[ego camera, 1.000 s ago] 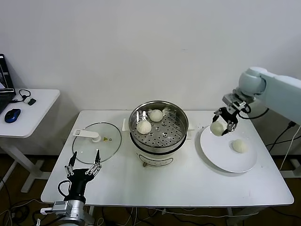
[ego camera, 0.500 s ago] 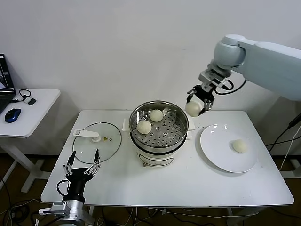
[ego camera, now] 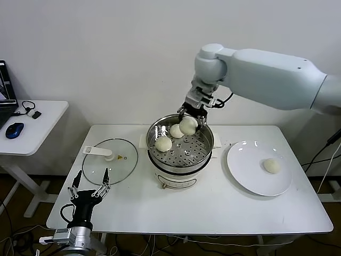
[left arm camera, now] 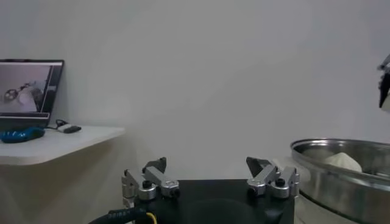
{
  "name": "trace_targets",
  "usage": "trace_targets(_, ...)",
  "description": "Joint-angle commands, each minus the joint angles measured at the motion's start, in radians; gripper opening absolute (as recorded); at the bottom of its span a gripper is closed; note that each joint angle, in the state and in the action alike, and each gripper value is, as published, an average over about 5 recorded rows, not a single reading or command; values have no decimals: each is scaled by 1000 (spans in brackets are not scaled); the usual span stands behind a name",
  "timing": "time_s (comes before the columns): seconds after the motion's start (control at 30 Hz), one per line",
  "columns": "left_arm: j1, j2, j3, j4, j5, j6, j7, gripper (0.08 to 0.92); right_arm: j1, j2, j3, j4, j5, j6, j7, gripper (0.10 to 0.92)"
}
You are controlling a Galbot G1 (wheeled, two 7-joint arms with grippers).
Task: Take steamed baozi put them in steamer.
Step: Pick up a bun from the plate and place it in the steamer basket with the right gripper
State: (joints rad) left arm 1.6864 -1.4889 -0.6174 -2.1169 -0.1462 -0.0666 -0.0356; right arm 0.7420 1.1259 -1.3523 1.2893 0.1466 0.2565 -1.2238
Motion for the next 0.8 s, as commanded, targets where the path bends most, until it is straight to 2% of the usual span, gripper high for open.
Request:
trace_targets(0.03,-9,0,-4,-2,1,11,-2,823,-89,62,22,22,-123,74,19,689)
trace_targets(0.5,-16,-4,1,10,1,15,-6,823,-190,7,50,82,-294,215,51,711)
trace_targets(0.8,-19,-3,1,18,-3,15,-6,823,-228,15,57,79,-315,225,54,707)
